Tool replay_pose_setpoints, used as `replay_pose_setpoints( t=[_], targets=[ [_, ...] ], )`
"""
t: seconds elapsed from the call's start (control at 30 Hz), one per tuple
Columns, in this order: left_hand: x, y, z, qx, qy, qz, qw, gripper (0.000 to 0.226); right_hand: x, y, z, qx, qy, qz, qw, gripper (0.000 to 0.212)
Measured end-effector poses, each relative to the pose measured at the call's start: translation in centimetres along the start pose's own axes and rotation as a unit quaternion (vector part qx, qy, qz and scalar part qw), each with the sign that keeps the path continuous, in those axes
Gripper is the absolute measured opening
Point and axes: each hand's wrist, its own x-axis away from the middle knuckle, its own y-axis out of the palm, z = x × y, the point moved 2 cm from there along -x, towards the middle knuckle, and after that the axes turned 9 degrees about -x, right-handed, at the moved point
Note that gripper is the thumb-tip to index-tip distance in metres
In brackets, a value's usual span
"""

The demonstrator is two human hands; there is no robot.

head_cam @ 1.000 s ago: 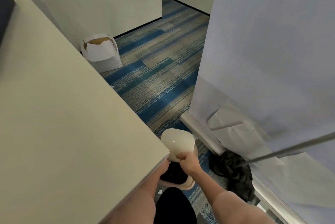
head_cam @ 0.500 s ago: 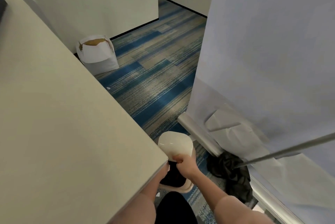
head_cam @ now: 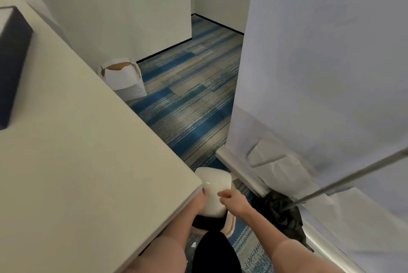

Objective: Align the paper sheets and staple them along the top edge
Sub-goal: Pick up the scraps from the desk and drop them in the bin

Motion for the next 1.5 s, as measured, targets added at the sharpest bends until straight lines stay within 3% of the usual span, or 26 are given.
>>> replay_pose_setpoints(
  t=[0.3,0.43,0.57,0.77,1.0,1.3,1.5],
  targets=[
    [10.9,-5.9,7.5,0.124,0.102,0.116,0.980,0.047,11.8,-8.5,-7.1,-0.117,-0.154,0.132,0.972,0.031],
    [17.8,-10.9,10.0,0.208,0.172,0.198,0.942,0.047,18.8,-11.5,-12.7,-0.153,-0.245,0.159,0.944,0.027],
    [23.8,-17.7,8.4,0.276,0.182,0.293,0.897,0.046,25.8,-10.5,-18.7,-0.141,-0.348,0.125,0.918,0.026],
    [31.3,-26.7,-2.7,0.246,0.117,0.477,0.836,0.049,32.5,-2.6,-26.9,-0.128,-0.452,0.040,0.882,0.025],
    [36.8,-30.2,-21.7,0.244,-0.016,0.560,0.791,0.049,36.4,14.4,-33.2,-0.095,-0.484,-0.107,0.863,0.020],
    [41.5,-25.6,-43.6,0.215,-0.192,0.528,0.799,0.041,37.3,33.9,-34.2,0.025,-0.462,-0.231,0.856,0.014],
    [42.5,-20.9,-52.8,0.236,-0.256,0.509,0.787,0.033,35.3,40.3,-33.3,0.176,-0.467,-0.194,0.845,0.006]
  ],
)
